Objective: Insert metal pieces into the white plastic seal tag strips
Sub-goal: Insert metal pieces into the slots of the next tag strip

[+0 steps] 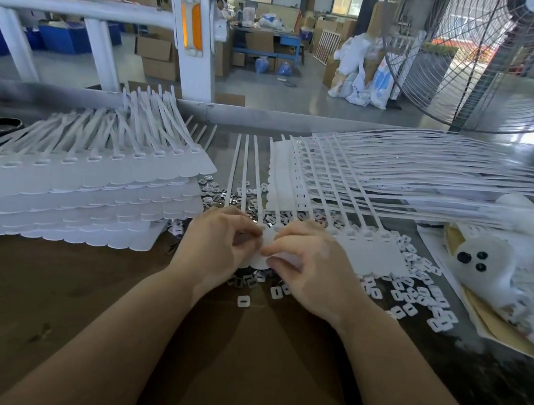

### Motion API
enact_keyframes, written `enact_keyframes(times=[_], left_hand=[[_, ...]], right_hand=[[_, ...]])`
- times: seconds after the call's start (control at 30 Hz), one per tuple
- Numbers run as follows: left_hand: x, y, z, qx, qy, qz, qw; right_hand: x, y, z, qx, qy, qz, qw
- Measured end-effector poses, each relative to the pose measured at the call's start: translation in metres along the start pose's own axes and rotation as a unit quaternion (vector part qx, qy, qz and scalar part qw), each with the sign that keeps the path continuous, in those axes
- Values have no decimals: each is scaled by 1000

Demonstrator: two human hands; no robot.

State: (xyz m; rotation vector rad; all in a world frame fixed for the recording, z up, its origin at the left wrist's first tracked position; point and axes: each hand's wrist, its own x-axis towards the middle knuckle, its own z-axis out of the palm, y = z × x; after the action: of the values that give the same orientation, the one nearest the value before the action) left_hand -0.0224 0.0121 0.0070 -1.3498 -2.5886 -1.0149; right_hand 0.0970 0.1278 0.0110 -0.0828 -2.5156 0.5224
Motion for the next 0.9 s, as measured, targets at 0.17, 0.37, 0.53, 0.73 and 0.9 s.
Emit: enact_keyframes(times=[0.17, 0.37, 0.53, 0.73, 0.9], left_hand=[[-2, -4, -1, -39, 42, -36, 998], [-2, -4, -1, -39, 39, -47, 997], [-3, -4, -1, -41, 43, -51, 997], [-3, 1, -1, -34, 28, -35, 998], [-4, 8, -1, -37, 5, -5, 999]], right_hand=[[0, -6, 4, 28, -84, -14, 996], [2, -8, 3, 39, -116, 3, 993], [3, -7, 2, 106, -117, 50, 986], [3, 0, 1, 109, -6, 125, 986], [5, 4, 3, 83, 17, 148, 985]])
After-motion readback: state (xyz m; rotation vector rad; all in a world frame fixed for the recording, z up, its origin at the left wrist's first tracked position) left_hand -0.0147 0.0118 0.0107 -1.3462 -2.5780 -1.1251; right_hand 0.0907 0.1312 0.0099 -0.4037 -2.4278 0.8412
